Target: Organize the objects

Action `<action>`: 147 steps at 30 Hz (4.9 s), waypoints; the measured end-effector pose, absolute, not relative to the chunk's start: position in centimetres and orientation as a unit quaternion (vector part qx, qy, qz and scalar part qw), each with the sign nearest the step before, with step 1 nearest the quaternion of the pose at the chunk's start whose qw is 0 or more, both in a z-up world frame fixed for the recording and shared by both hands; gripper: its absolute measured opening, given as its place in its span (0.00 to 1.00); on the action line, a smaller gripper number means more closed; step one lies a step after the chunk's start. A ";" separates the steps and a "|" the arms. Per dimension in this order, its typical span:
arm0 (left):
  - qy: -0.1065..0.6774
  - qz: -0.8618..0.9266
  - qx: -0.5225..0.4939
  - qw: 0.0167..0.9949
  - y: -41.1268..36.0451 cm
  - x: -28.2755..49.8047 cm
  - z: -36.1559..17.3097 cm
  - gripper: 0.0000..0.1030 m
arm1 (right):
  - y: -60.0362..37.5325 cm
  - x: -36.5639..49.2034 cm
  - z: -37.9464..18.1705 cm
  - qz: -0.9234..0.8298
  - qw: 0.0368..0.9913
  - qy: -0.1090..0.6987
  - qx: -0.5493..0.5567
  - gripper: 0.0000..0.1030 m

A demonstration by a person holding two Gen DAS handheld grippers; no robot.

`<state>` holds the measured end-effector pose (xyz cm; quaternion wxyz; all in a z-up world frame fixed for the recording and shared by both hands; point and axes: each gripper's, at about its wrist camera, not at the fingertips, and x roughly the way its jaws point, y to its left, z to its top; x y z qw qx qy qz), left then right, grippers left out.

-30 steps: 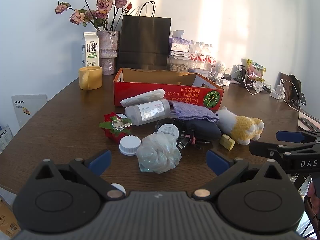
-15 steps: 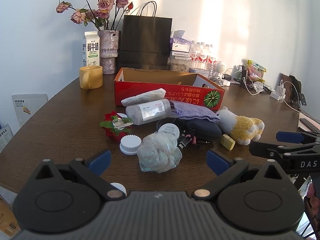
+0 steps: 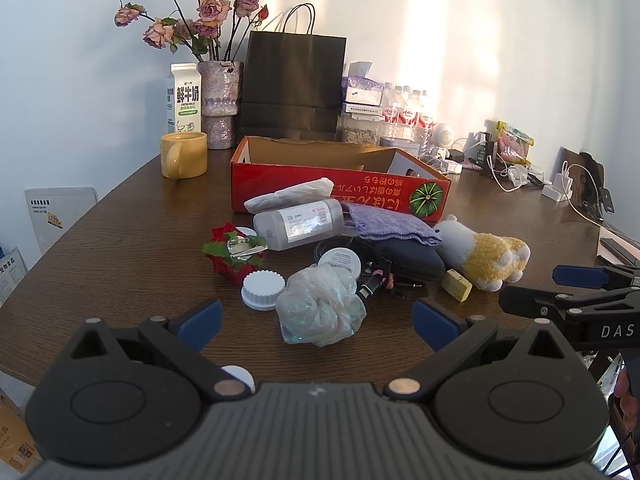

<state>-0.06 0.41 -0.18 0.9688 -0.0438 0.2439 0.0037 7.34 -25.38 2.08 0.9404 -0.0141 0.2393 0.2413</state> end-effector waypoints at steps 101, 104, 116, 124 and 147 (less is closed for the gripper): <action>0.306 0.048 -0.023 0.951 3.8 2.6 -4.3 0.25 | -28.4 18.0 -2.0 0.188 0.951 0.247 -0.016 1.00; 0.300 0.048 -0.028 0.952 3.8 3.2 -3.8 0.25 | -28.4 18.7 -2.1 0.199 0.947 0.252 -0.014 1.00; 0.272 0.052 -0.038 0.960 4.3 5.9 -1.8 0.25 | -28.4 21.6 -2.5 0.223 0.933 0.281 0.008 1.00; 0.242 0.034 -0.038 0.969 4.2 7.9 0.1 0.25 | -29.5 21.6 -2.0 0.234 0.934 0.267 0.037 0.97; 0.156 -0.021 -0.031 0.987 3.0 20.5 6.3 0.25 | -23.6 27.3 6.6 0.258 0.956 0.141 0.011 0.96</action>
